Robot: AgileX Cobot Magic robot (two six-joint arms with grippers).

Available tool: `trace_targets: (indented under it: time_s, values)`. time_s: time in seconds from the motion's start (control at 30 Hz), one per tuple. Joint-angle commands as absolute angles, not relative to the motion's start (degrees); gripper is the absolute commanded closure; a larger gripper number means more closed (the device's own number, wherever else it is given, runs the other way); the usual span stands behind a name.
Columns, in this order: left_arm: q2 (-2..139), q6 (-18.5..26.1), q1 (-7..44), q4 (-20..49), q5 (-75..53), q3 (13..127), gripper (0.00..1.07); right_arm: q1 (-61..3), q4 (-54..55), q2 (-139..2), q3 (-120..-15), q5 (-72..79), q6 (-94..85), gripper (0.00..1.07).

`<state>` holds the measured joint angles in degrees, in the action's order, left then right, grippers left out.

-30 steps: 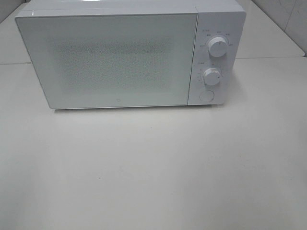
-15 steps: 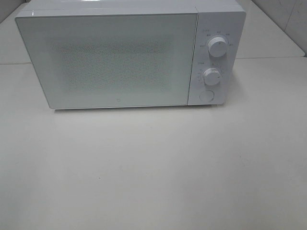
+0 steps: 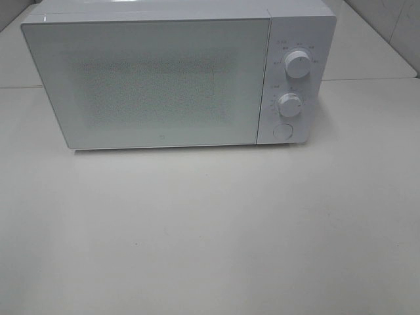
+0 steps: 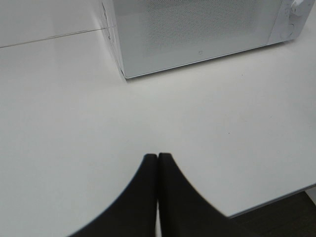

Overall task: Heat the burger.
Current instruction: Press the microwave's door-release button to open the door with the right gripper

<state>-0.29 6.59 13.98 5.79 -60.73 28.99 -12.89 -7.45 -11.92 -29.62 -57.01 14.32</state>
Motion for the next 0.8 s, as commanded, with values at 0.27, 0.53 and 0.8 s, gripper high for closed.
trace_targets:
  time_s: [0.27,0.53,0.8]
  values:
    - [-1.4,6.5,13.8,5.7,-59.8,28.9,1.06,-12.7,-7.8,0.5,-29.0,-57.5,12.9,0.58]
    - [-1.4,6.3,13.8,5.6,-59.8,28.9,1.06,-12.7,-7.4,1.8,-28.9,-57.5,12.4,0.59]
    - [-1.4,6.3,13.8,5.6,-59.8,28.9,1.06,-12.7,-7.4,1.8,-28.9,-57.6,12.4,0.59]
